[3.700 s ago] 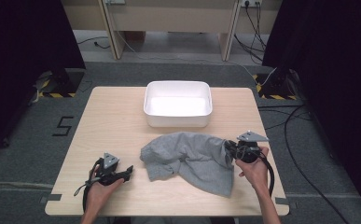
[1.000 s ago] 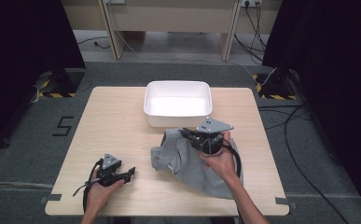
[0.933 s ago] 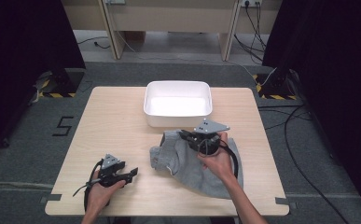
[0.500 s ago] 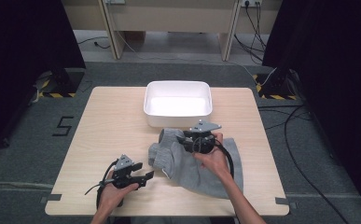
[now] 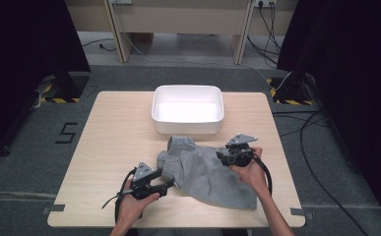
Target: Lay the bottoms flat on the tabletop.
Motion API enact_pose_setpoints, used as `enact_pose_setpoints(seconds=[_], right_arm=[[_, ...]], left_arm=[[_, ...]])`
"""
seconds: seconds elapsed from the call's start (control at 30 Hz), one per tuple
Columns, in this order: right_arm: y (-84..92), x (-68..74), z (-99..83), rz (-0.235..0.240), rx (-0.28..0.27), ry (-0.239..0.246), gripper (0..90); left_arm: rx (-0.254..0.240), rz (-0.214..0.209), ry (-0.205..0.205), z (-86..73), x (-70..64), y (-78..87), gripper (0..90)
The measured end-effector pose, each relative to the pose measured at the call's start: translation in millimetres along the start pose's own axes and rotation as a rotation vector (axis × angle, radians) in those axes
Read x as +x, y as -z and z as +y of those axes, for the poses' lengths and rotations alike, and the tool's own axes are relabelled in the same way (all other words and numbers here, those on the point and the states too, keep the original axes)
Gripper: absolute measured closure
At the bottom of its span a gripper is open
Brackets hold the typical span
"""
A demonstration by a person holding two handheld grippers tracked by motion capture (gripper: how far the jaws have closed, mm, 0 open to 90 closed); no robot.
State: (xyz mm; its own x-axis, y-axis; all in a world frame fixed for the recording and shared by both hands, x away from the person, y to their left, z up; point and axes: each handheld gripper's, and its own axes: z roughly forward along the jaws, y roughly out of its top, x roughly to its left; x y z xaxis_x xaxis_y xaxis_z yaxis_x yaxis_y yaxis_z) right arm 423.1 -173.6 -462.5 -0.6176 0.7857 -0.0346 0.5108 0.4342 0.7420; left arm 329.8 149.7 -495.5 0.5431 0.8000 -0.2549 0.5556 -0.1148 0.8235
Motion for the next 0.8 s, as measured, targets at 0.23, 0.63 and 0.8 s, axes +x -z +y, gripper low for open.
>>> enact_pose_setpoints(seconds=[0.23,0.63,0.8], right_arm=[[-9.0,-16.5,-28.2,-0.034,0.093,-0.025,50.0],[30.7,44.0,-68.9,0.132,0.160,0.068,49.6],[49.2,52.6,-53.6,0.139,0.028,0.047,45.9]], left_arm=[[-0.006,0.001,0.002,-1.3,11.5,-15.5,81.1],[0.001,0.117,-0.015,22.4,90.2,40.6,84.1],[0.009,0.169,0.051,19.9,120.3,43.4,76.5]])
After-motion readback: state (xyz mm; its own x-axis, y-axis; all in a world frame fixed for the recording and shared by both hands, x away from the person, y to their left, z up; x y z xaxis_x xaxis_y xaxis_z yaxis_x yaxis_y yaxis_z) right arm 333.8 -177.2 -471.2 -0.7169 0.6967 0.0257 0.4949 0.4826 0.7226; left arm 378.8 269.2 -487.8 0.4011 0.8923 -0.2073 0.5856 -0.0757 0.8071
